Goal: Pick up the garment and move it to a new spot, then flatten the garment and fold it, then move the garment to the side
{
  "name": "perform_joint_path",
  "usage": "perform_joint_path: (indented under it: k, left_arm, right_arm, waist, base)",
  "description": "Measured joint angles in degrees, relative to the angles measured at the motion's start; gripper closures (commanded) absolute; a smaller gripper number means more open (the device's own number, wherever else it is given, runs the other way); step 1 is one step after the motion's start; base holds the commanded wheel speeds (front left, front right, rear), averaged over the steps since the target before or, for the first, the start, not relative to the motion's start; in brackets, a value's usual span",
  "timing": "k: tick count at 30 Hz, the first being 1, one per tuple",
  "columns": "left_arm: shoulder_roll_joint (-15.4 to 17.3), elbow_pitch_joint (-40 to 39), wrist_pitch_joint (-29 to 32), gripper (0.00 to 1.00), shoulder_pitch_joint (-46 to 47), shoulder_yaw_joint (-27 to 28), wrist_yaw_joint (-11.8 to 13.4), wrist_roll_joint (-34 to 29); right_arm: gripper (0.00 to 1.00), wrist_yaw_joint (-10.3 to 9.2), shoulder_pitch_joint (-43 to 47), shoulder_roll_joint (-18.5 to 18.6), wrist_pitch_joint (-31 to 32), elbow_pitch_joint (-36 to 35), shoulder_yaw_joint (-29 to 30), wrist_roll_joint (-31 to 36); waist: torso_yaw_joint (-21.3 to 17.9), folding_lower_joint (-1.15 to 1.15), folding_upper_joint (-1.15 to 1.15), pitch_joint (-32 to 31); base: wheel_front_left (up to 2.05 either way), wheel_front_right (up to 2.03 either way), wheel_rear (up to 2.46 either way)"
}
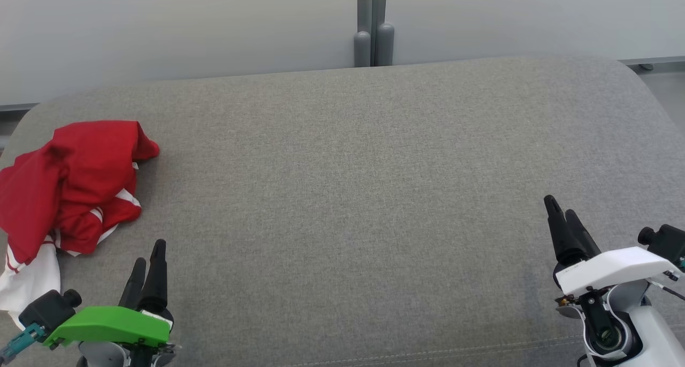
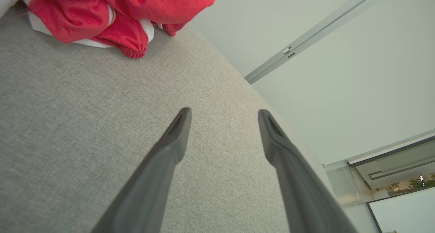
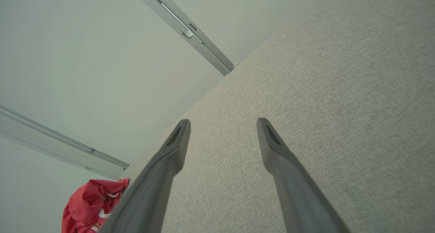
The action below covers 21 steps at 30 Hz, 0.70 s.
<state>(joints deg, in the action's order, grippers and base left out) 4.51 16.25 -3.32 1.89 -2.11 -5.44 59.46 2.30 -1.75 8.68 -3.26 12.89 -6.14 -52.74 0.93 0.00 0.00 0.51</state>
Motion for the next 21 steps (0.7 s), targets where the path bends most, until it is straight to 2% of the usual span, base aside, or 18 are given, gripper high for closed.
perform_joint_path:
  k: [3,8,21]
  left_arm:
    - [-0.02,-0.03,-0.35,0.0,0.0,-0.11,0.0,-1.33]
    - [-0.05,-0.21,-1.55,0.0,0.0,-0.38,0.18,-7.06]
    - [-0.05,-1.27,-4.14,0.0,-0.01,-1.16,0.07,-18.52]
  right_arm:
    - [0.0,-0.51,0.01,0.18,-0.49,0.01,-0.53,1.55]
    - [0.0,-1.42,0.01,0.73,-1.41,-0.02,-1.71,6.43]
    - [0.0,-2.47,0.02,1.63,-4.28,-0.46,-3.52,16.01]
  waist:
    - [0.03,0.0,0.0,0.0]
    - [0.07,0.0,0.0,0.03]
    - [-0.06,0.0,0.0,0.07]
  base:
    - [0.0,0.0,0.0]
    - [0.0,0.0,0.0]
    - [0.0,0.0,0.0]
